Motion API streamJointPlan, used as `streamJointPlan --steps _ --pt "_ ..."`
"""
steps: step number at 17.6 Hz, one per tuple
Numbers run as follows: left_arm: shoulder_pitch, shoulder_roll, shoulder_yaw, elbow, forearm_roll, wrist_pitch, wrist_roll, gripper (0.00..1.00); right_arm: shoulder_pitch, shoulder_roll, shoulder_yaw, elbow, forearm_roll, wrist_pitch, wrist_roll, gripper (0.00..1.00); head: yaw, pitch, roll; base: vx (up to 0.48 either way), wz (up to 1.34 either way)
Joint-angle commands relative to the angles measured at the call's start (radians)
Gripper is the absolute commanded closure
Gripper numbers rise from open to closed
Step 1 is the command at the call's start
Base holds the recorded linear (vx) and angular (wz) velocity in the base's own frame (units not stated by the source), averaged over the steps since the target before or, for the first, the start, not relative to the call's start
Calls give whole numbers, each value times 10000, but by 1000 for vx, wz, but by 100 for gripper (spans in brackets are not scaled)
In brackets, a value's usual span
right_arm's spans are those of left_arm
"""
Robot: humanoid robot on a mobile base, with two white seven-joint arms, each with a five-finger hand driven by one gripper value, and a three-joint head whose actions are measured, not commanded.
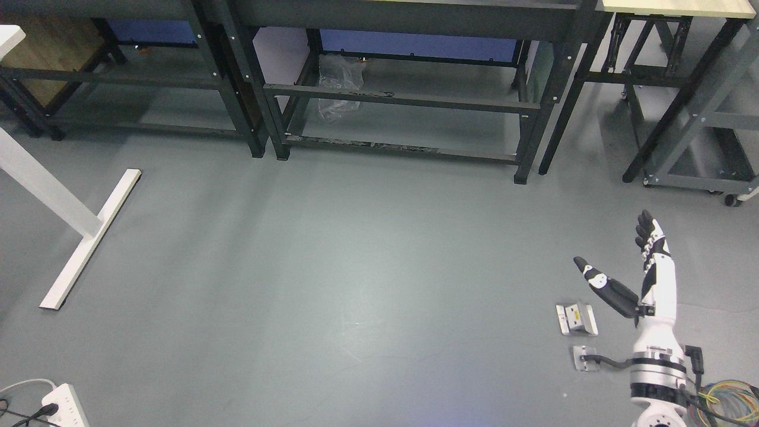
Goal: Pick pink block from left shelf to tray
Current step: 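Drive toward the dark shelf with the right hand raised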
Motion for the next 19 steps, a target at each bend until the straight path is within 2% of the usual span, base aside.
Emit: streamJointPlan --steps 1,5,8,19 --pt "92 175 0 0 -15 -3 7 0 -262 -438 -16 -79 6785 135 -198 2 0 0 0 0 0" --pt "92 175 0 0 -15 -3 7 0 -475 -454 -31 -171 6770 59 -137 0 0 0 0 0 0" --pt "92 175 0 0 -15 -3 7 0 -476 -439 14 -171 6754 -415 -122 0 0 0 0 15 1" --pt "92 175 0 0 -15 -3 7 0 -354 -316 -47 -171 6754 -371 -214 0 0 0 0 101 4"
